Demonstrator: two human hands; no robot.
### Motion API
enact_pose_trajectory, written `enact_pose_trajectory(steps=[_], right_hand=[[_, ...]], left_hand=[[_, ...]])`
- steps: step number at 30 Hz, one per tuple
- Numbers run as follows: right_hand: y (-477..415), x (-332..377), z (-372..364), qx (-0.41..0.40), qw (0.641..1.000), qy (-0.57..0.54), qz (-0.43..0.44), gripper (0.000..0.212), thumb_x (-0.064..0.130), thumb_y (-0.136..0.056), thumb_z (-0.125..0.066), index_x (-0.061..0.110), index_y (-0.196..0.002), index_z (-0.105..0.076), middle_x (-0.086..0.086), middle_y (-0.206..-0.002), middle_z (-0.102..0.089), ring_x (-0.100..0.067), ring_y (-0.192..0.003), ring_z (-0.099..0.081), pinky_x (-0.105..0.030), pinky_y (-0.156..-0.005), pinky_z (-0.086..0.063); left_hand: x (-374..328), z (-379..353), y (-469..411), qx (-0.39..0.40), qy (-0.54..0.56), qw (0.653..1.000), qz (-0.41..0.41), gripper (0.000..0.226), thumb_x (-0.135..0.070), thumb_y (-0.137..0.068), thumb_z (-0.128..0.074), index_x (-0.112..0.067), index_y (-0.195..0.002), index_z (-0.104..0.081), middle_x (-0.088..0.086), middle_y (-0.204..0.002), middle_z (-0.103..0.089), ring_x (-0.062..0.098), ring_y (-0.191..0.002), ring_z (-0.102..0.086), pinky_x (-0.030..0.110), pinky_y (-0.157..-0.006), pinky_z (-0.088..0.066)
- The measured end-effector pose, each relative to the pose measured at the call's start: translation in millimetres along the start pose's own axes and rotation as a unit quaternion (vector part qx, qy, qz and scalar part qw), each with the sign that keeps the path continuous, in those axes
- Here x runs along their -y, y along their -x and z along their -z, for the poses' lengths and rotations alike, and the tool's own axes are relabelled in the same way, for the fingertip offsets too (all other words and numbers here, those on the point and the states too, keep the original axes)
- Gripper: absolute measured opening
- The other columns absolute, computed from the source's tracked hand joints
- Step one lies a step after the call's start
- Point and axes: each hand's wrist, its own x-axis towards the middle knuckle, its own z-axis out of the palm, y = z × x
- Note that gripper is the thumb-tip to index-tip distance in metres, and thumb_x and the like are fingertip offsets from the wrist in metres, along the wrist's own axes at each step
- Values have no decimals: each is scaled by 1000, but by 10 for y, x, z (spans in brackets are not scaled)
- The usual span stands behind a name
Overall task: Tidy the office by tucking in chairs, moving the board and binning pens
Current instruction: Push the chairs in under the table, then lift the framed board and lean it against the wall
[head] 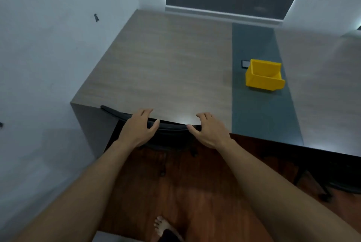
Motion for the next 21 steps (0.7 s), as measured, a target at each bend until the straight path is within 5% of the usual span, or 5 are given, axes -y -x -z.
enact_pose_trajectory(steps=[21], right_hand=[[2095, -2830, 807, -52, 994, -52, -79, 82, 77, -104, -43, 19, -162, -44, -3, -164, -49, -25, -151, -46, -50, -121, -43]], left_hand=[[-2696, -1119, 801, 8, 31, 998, -60, 68, -62, -105, -50, -22, -159, -46, 0, -159, -50, 21, -148, -46, 43, -118, -45]])
